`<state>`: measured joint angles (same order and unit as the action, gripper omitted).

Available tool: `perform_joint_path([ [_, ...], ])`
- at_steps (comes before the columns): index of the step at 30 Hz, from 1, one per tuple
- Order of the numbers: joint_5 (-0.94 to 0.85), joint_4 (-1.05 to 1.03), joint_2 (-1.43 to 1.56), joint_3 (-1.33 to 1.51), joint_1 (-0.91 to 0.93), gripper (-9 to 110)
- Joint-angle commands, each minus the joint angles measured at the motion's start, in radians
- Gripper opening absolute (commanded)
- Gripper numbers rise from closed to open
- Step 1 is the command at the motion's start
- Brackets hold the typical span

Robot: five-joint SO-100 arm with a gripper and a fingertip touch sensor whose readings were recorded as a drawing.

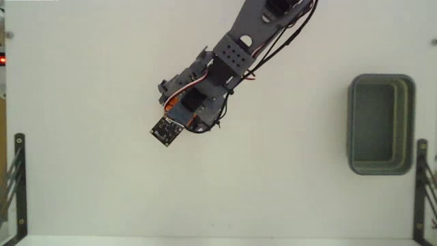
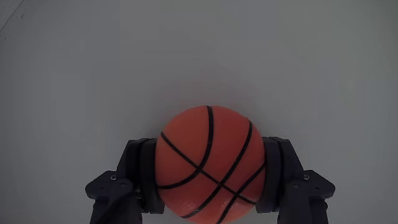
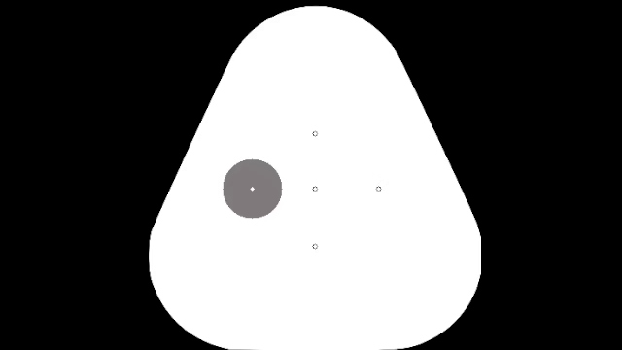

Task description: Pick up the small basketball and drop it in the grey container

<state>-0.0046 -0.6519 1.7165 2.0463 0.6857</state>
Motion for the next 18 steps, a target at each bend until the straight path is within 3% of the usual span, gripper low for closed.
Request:
perform_joint_path([
  [1,0.005,0.017,0.022,0.007,0.001,76],
  [18,0.005,-0.102,0.052,-0.082,0.001,76],
])
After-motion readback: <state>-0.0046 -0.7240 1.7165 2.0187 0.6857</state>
